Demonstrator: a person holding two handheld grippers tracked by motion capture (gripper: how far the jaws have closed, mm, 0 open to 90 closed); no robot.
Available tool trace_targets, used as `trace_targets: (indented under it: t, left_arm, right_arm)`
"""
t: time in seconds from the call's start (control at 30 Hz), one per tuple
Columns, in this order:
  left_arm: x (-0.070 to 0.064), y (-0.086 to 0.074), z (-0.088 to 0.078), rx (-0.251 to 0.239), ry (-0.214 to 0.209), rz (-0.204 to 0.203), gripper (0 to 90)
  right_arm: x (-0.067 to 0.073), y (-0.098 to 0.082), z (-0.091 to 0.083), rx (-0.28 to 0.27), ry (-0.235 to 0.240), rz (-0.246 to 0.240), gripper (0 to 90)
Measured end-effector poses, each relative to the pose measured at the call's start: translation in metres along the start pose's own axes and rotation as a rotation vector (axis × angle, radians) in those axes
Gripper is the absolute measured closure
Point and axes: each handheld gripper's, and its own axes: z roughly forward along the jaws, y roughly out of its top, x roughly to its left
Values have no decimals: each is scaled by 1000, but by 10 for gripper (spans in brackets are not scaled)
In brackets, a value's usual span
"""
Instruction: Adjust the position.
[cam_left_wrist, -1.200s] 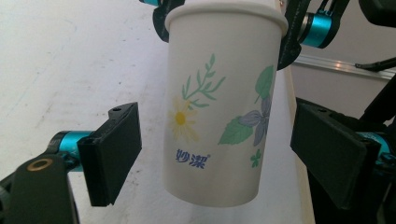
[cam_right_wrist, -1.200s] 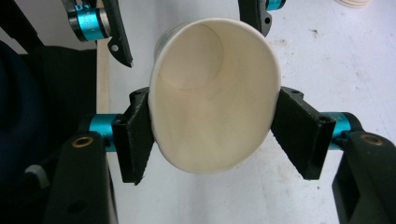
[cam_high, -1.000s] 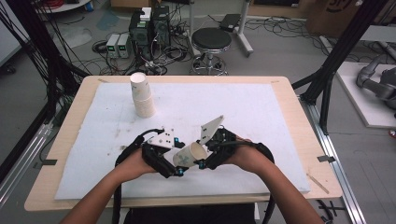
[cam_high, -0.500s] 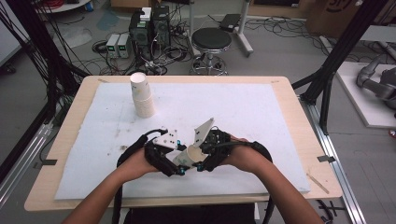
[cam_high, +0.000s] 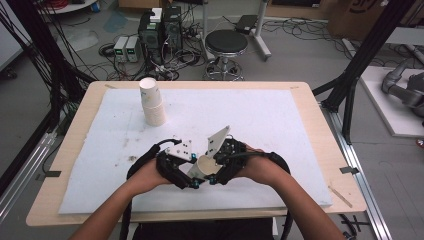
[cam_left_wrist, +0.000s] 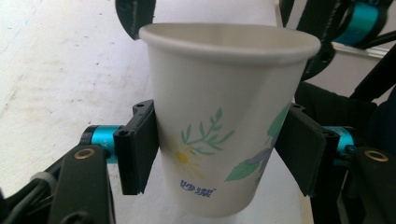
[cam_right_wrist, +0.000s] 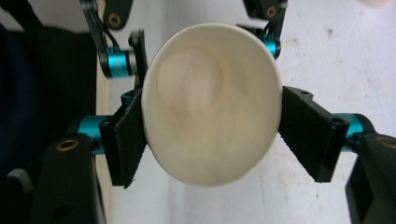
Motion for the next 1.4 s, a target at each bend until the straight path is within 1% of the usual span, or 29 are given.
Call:
trace_targets:
  t: [0.1, 0.17, 0.23, 0.3, 0.33, 0.43, 0.47, 0.5, 0.53, 0.57, 0.6, 0.67, 0.7, 0.73, 0.77, 0.8, 0.87, 0.9, 0.97, 1.0, 1.03, 1.13, 1.17, 1.2, 1.23, 1.27, 1.3, 1.37, 1.4]
  left_arm:
    - [1, -3, -1, -22, 4, -17, 323]
    - [2, -5, -2, -29, 7, -28, 321]
    - [2, -8, -3, -42, 14, -44, 318]
    - [3, -11, -4, -60, 23, -53, 317]
    - [3, -13, -4, -77, 28, -62, 316]
    - [4, -18, -7, -89, 47, -78, 316]
    - [4, -20, -8, -117, 50, -91, 315]
    - [5, -23, -10, -128, 58, -98, 316]
    - [5, -23, -10, -128, 58, -98, 316]
    - [6, -27, -11, -146, 76, -112, 316]
    - [6, -28, -12, -157, 85, -124, 316]
    - [7, -32, -14, -183, 110, -133, 316]
    - [7, -32, -14, -183, 110, -133, 314]
    - [8, -37, -16, -219, 139, -150, 314]
    - [10, -40, -18, -230, 161, -154, 314]
    - [10, -42, -19, -236, 176, -158, 313]
    - [12, -47, -21, -267, 206, -176, 313]
    - [13, -50, -23, -284, 230, -188, 312]
    - [13, -54, -26, -308, 256, -198, 311]
    - [14, -57, -28, -325, 272, -207, 310]
    - [14, -59, -29, -331, 282, -206, 309]
    - [15, -63, -33, -358, 306, -217, 309]
    - [15, -63, -33, -358, 306, -217, 309]
    - [15, -64, -35, -367, 318, -219, 309]
    - [15, -65, -37, -381, 325, -223, 309]
    - [15, -67, -38, -396, 336, -226, 308]
    - [15, -68, -39, -407, 341, -229, 309]
    - [15, -69, -40, -410, 349, -230, 309]
    - [14, -72, -42, -420, 364, -231, 308]
  right_arm:
    - [-1, -3, -4, -48, 7, 38, 234]
    - [-3, -5, -7, -95, 13, 58, 219]
    - [-5, -9, -13, -158, 13, 84, 217]
    - [-6, -14, -18, -204, 14, 106, 217]
    - [-6, -16, -20, -220, 7, 113, 217]
    - [-6, -26, -26, -275, -13, 148, 217]
    - [-6, -31, -28, -290, -21, 162, 217]
    - [-6, -37, -29, -308, -32, 178, 217]
    - [-6, -37, -29, -308, -32, 178, 217]
    - [-5, -50, -32, -342, -55, 217, 218]
    - [-5, -54, -33, -355, -64, 231, 218]
    - [-4, -65, -35, -373, -92, 264, 217]
    - [-4, -71, -36, -382, -112, 278, 217]
    - [-3, -78, -37, -399, -135, 293, 217]
    - [-2, -82, -37, -409, -149, 312, 218]
    - [-1, -90, -37, -420, -180, 321, 218]
    - [2, -101, -38, -440, -244, 354, 218]
    - [4, -106, -38, -459, -265, 369, 218]
    - [8, -119, -39, -488, -321, 400, 217]
    - [10, -123, -39, -495, -334, 409, 217]
    - [12, -130, -39, -500, -352, 431, 215]
    - [16, -146, -37, -510, -393, 473, 215]
    - [17, -152, -36, -515, -408, 486, 215]
    - [17, -152, -36, -515, -408, 486, 215]
    - [19, -159, -36, -520, -418, 504, 215]
    - [21, -169, -35, -519, -443, 531, 215]
    - [22, -172, -35, -515, -447, 540, 215]
    - [23, -179, -36, -506, -461, 556, 215]
    - [23, -182, -37, -502, -473, 559, 215]
